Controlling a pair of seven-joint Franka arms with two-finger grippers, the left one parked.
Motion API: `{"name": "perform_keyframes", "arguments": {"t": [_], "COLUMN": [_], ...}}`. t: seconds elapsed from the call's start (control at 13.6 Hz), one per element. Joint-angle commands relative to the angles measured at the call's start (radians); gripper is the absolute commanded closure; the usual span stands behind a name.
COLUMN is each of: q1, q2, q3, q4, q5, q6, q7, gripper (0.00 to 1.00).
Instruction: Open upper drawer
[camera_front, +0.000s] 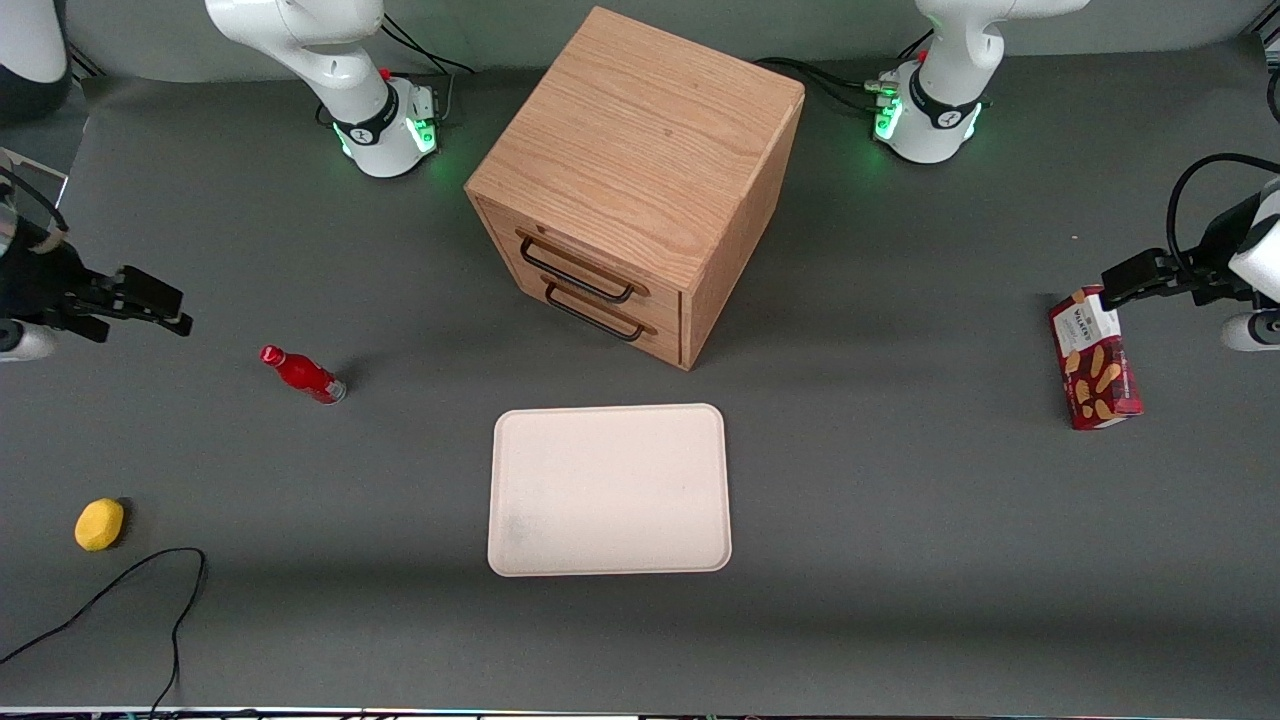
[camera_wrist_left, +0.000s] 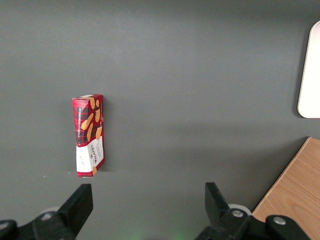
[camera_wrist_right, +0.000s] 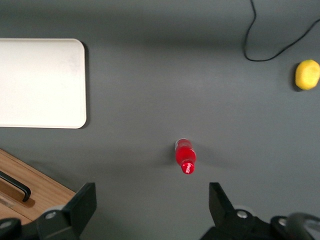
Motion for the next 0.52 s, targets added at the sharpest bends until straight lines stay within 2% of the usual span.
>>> {"name": "perform_keyframes", "arguments": {"t": [0.0,0.44], "q1": [0.053,0.2], "q2": [0.055,0.118], "q3": [-0.003,-0.003], "q4": [0.036,0.102], "q5": [-0.009,-0.022], "q6": [0.07,0.107], "q7": [-0.002,-0.02], "gripper": [0.0,0.0]}}
